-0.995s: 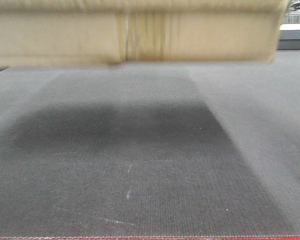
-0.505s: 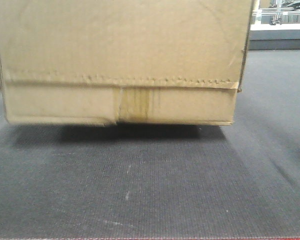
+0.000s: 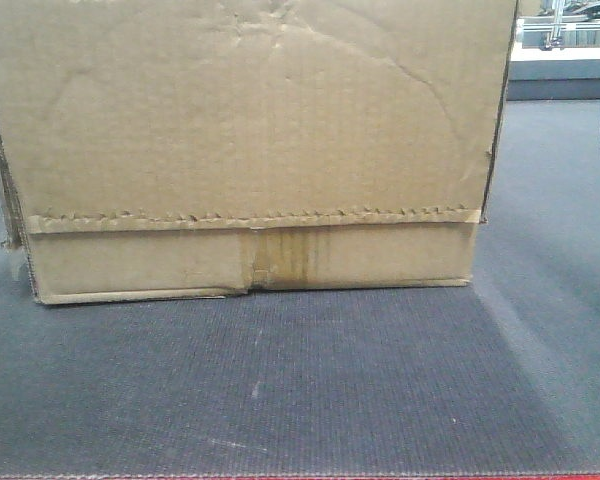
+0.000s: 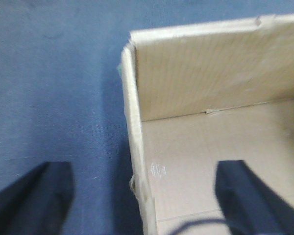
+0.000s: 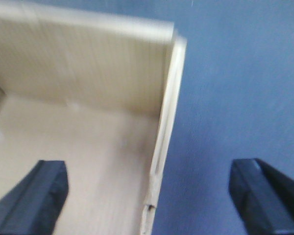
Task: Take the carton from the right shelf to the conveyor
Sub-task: 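Lower the carton onto the conveyor belt with both grippers, then open both grippers and release the carton walls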
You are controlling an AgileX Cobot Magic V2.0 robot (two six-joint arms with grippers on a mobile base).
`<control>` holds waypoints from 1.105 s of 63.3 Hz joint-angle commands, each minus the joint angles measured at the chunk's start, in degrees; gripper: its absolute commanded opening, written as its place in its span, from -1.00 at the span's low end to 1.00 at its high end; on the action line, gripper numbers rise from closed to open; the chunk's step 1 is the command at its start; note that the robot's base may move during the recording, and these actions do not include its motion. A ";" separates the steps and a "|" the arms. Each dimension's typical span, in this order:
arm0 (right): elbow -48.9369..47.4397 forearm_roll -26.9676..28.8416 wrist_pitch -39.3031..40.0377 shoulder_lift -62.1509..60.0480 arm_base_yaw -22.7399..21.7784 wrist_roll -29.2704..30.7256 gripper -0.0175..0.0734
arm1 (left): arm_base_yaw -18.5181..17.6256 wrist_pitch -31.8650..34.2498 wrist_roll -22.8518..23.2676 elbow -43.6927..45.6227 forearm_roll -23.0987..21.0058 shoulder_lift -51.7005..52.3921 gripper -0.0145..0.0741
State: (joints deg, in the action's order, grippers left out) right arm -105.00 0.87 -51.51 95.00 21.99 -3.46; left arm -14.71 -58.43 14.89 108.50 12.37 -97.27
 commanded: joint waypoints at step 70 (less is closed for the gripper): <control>65.94 -3.53 32.25 -44.41 -10.67 -0.60 -0.77 | 9.96 37.37 -3.77 -75.65 -3.78 65.15 -0.65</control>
State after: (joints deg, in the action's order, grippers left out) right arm -44.53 -1.96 -25.37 55.64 11.56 -4.06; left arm -4.97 -24.39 11.57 36.77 8.85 -37.74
